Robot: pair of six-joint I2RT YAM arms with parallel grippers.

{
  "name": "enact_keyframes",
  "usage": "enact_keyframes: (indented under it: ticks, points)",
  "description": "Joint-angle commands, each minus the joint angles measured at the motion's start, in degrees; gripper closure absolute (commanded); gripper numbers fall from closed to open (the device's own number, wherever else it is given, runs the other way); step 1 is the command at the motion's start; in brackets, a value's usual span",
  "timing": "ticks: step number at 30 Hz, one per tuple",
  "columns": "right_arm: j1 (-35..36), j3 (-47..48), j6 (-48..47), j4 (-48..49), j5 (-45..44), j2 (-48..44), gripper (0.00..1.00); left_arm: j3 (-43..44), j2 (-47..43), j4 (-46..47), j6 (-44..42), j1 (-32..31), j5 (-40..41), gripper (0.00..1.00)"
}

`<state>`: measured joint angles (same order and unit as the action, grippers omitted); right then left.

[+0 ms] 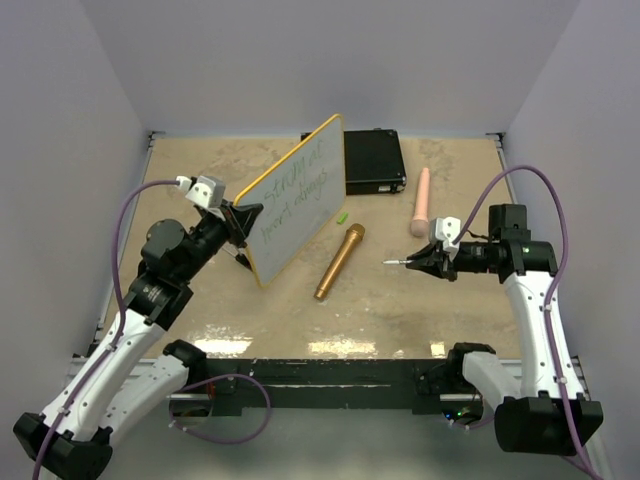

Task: Write a sentence on the whiteboard
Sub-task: Put down the whiteboard on the whiteboard stand.

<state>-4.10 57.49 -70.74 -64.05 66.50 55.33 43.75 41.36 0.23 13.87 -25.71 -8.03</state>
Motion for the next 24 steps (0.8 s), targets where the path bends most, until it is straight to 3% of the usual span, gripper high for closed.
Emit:
enact_keyframes:
  ticks: [1, 6, 13, 21, 24]
  points:
    - [-0.12, -0.63, -0.28, 2.09, -0.58, -1.89, 1.0, 5.38, -0.58, 14.1, -0.07, 1.1, -1.71, 1.0]
    - [-0.12, -0.81, -0.28, 2.09, -1.11, -2.59, 1.0, 5.47, 1.08, 15.06, 1.42, 3.65, -5.93, 1.0]
    - [-0.12, -1.16, 0.6, 2.97, -1.11, -3.39, 1.0, 4.6, 3.02, 21.9, 9.76, 10.86, -20.51, 1.0]
    - [-0.12, -0.46, -0.97, 0.86, 0.73, -2.69, 1.0, 3.63, 1.35, 22.97, 15.74, 11.12, -21.85, 1.0]
    - [-0.03, 2.26, -8.53, -7.74, 1.44, -3.65, 1.0, 2.22, 0.21, 23.33, 17.51, 11.12, -22.64, 1.0]
